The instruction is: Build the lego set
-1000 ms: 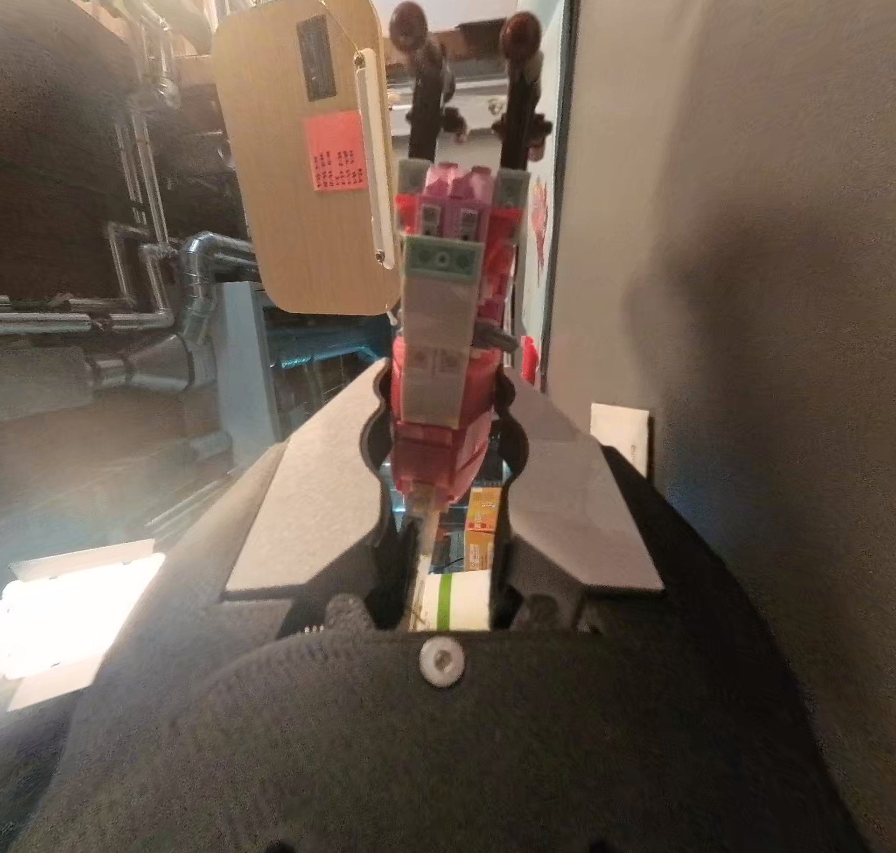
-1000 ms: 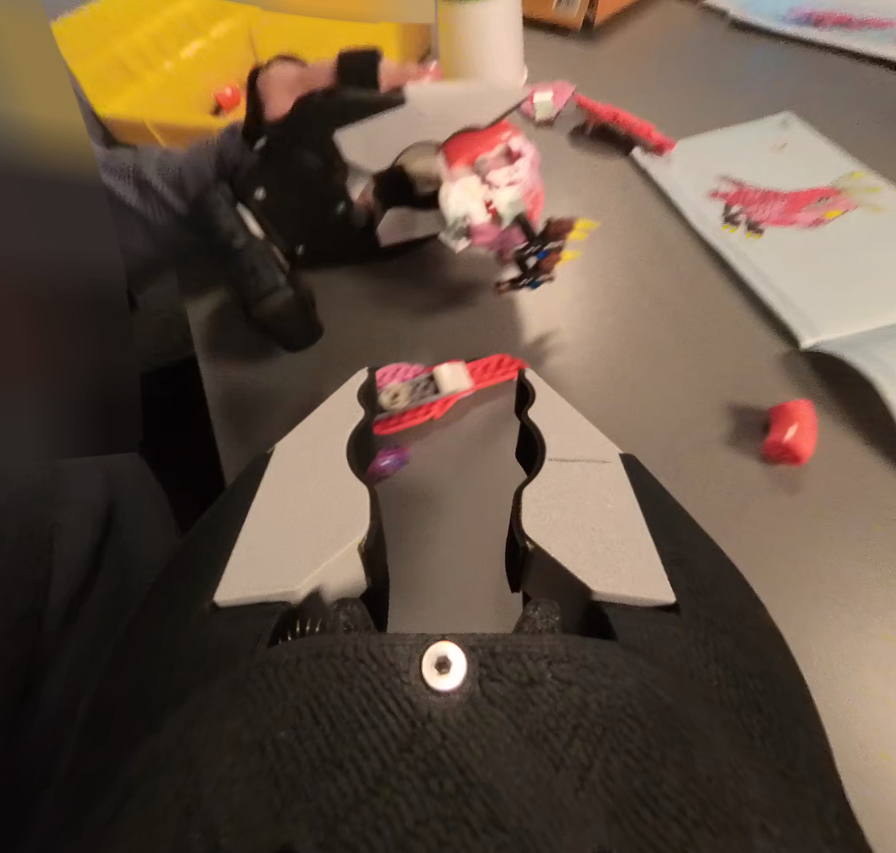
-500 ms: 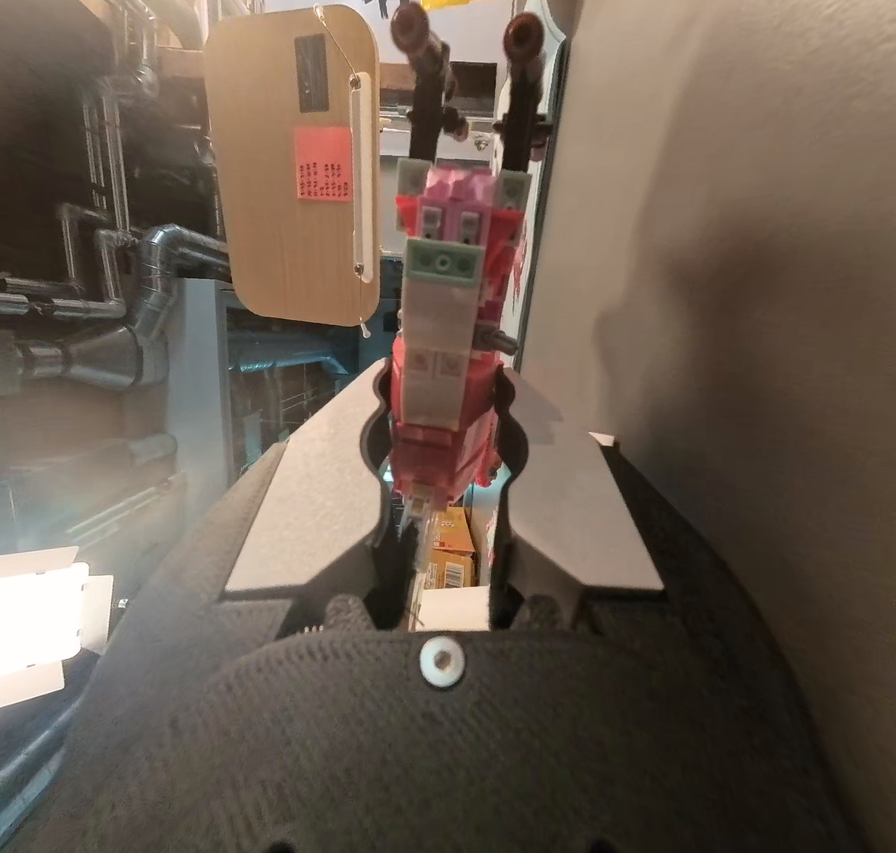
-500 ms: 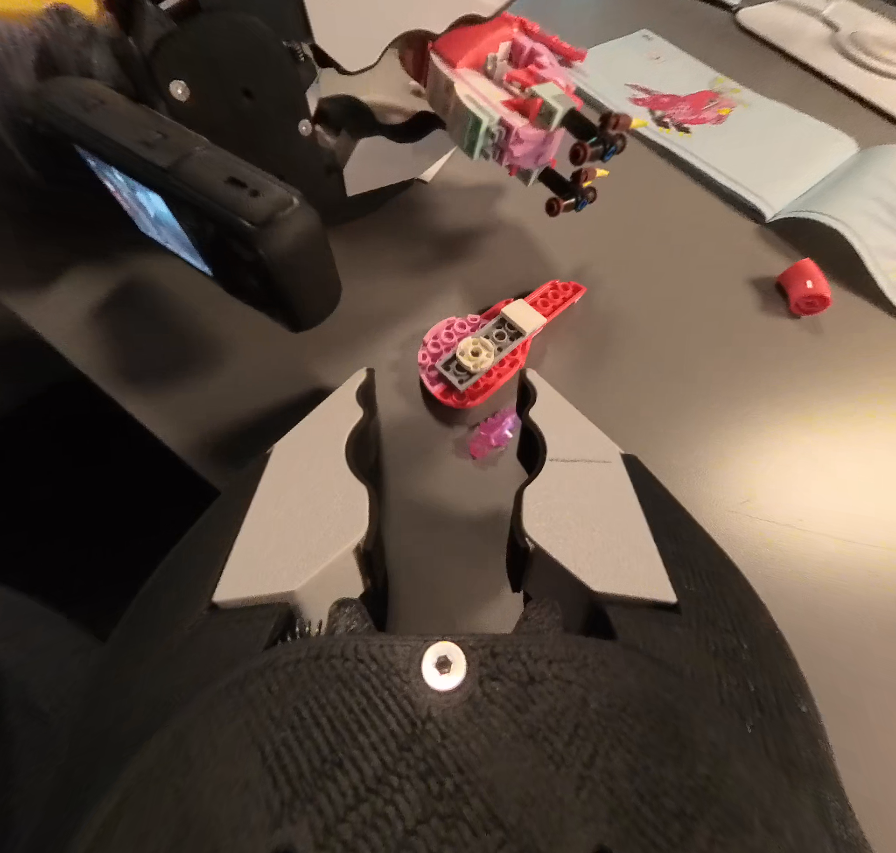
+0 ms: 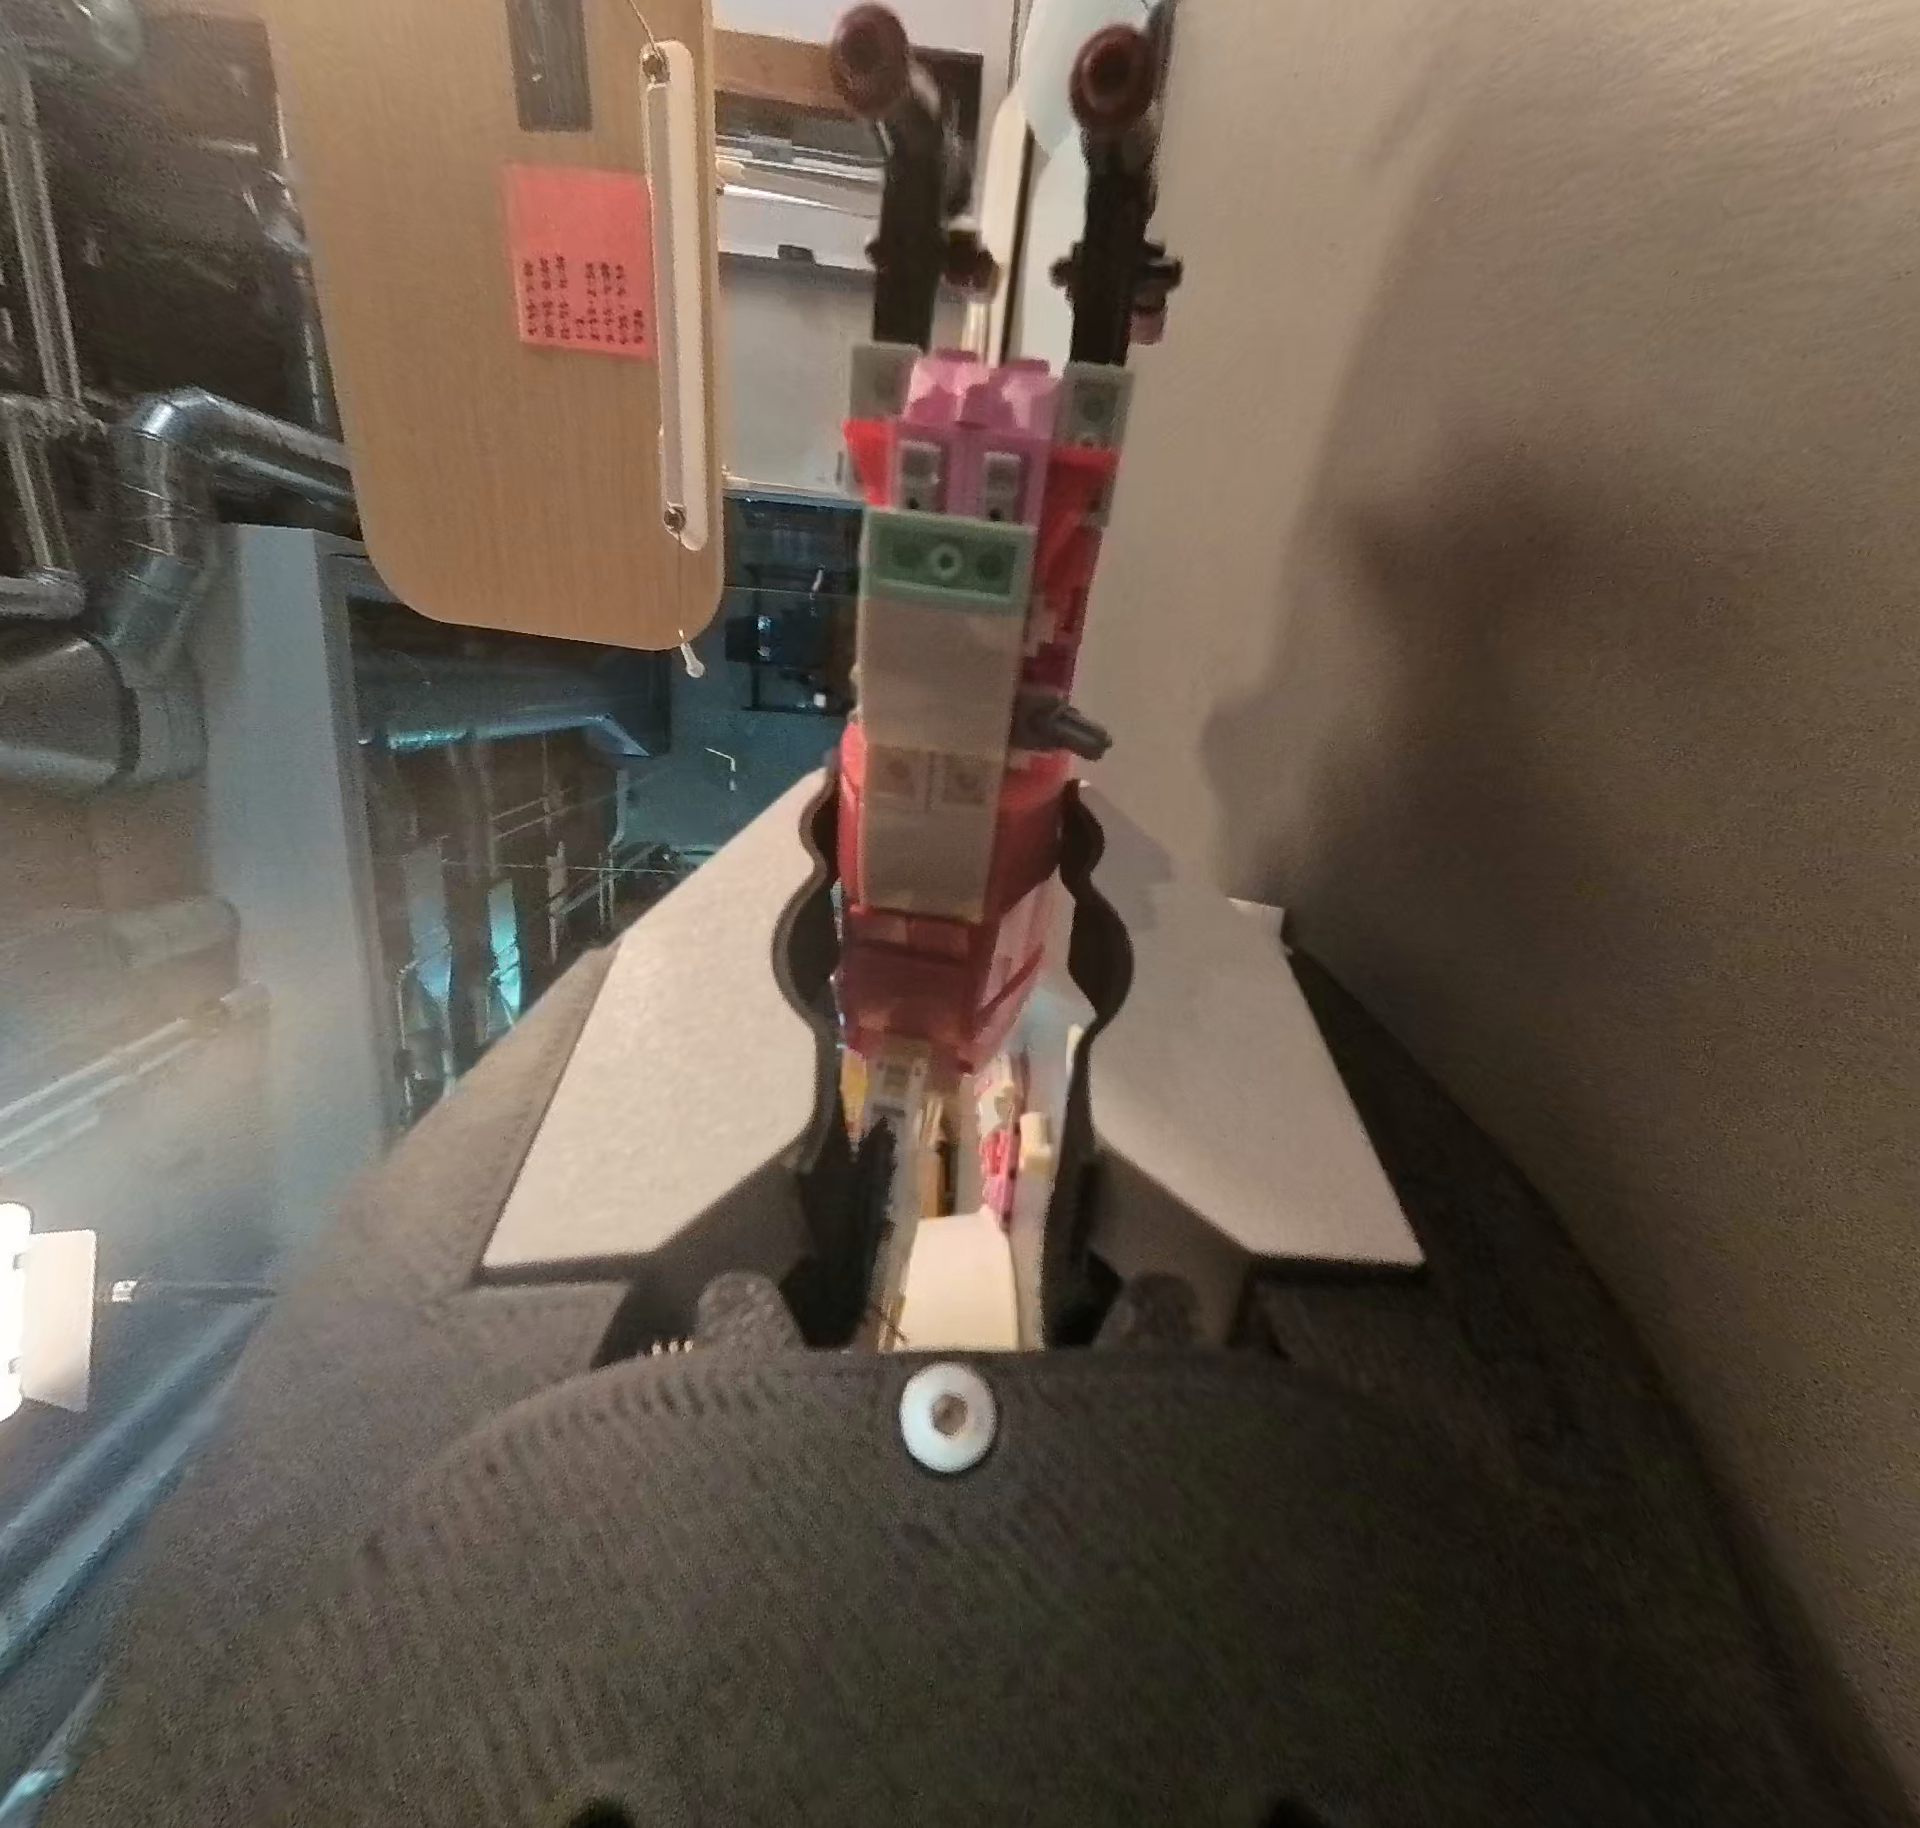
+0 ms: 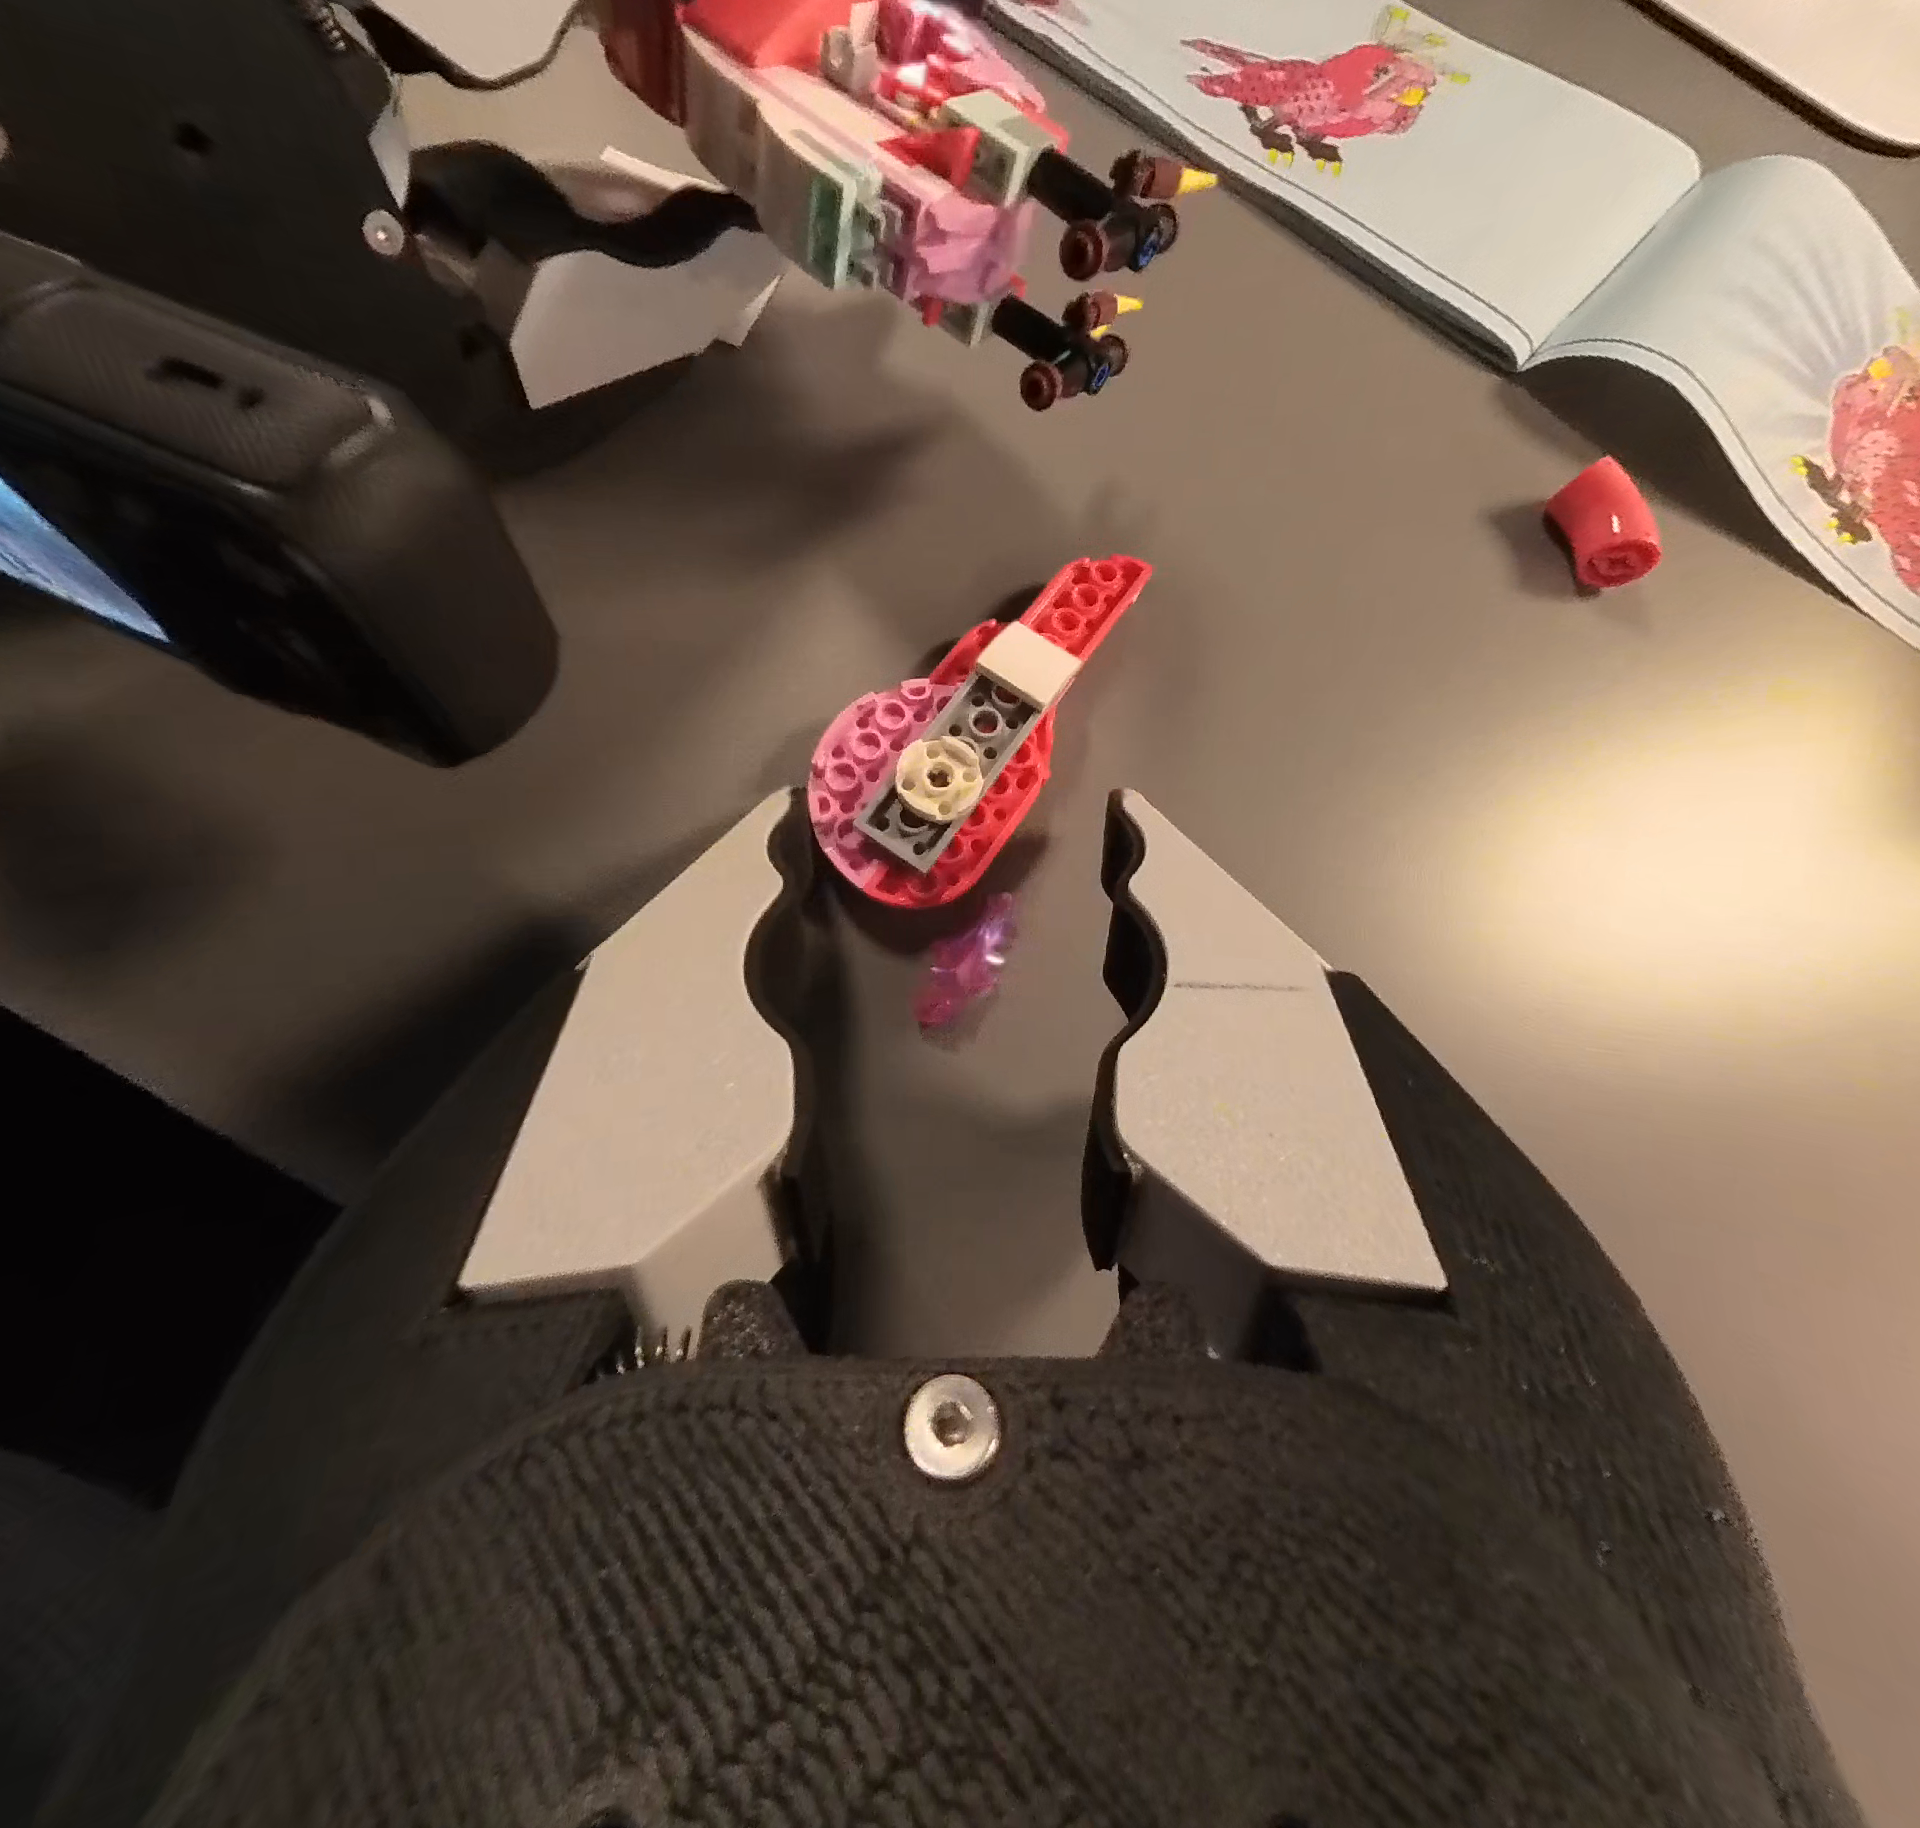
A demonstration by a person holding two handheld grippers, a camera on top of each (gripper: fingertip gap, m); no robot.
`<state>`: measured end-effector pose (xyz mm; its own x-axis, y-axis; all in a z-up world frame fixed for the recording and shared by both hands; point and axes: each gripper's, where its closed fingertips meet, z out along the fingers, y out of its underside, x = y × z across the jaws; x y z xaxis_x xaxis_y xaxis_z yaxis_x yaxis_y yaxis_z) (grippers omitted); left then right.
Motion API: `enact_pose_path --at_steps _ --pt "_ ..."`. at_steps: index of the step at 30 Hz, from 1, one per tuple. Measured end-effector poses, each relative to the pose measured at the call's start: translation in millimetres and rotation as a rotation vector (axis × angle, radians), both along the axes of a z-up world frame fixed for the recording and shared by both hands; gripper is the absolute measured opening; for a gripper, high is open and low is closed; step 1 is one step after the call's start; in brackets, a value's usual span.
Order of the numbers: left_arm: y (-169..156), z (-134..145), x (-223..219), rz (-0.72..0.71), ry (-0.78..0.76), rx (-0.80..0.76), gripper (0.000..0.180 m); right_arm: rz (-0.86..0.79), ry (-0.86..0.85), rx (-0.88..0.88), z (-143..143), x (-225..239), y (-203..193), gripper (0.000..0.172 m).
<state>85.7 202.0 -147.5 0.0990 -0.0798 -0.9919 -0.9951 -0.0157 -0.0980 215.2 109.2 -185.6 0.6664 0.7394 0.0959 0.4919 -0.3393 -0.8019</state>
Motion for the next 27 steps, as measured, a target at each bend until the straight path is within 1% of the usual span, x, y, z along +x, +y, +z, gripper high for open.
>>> enact_pose_path --at_steps 3,4,6,9,11,12,15,17,18,20,23,25,27 --pt "0.9 -0.8 -3.5 0.016 -0.022 -0.012 0.04 0.03 0.022 0.055 6.4 0.0 -2.0 0.055" --pt "1.2 1.1 -5.0 0.021 -0.038 -0.007 0.04 0.023 0.041 0.105 13.7 2.7 0.3 0.056" --pt "0.8 9.3 -6.4 0.023 -0.097 0.021 0.04 -0.024 0.103 0.25 38.1 15.4 11.0 0.058" --pt "-4.2 24.9 0.5 -0.044 -0.287 0.048 0.04 -0.16 0.217 0.493 85.2 54.1 35.5 0.056" --pt "-9.4 39.4 3.9 -0.1 -0.406 0.089 0.04 -0.219 0.283 0.616 111.2 77.0 49.5 0.051" --pt "-13.2 49.1 5.1 -0.136 -0.488 0.117 0.04 -0.237 0.315 0.669 122.4 85.3 56.1 0.047" --pt "-31.2 85.5 5.8 -0.286 -0.833 0.178 0.04 -0.262 0.419 0.787 145.3 96.3 74.2 0.036" --pt "-49.5 111.0 3.9 -0.409 -0.982 0.241 0.04 -0.266 0.462 0.839 147.7 94.7 84.9 0.03" --pt "-57.1 121.2 0.1 -0.431 -1.034 0.283 0.04 -0.27 0.469 0.852 145.0 92.3 89.8 0.027" --pt "-67.1 130.4 0.5 -0.471 -1.073 0.314 0.04 -0.261 0.454 0.85 135.9 84.3 96.3 0.024" --pt "-67.3 123.6 10.0 -0.49 -1.033 0.283 0.04 -0.212 0.374 0.891 132.5 74.5 94.0 0.018" --pt "-59.6 111.1 15.4 -0.469 -1.025 0.224 0.04 -0.169 0.349 0.9 129.7 67.4 90.4 0.013" --pt "-50.1 93.7 21.8 -0.427 -0.954 0.144 0.04 -0.155 0.312 0.896 125.1 62.4 91.4 0.013"
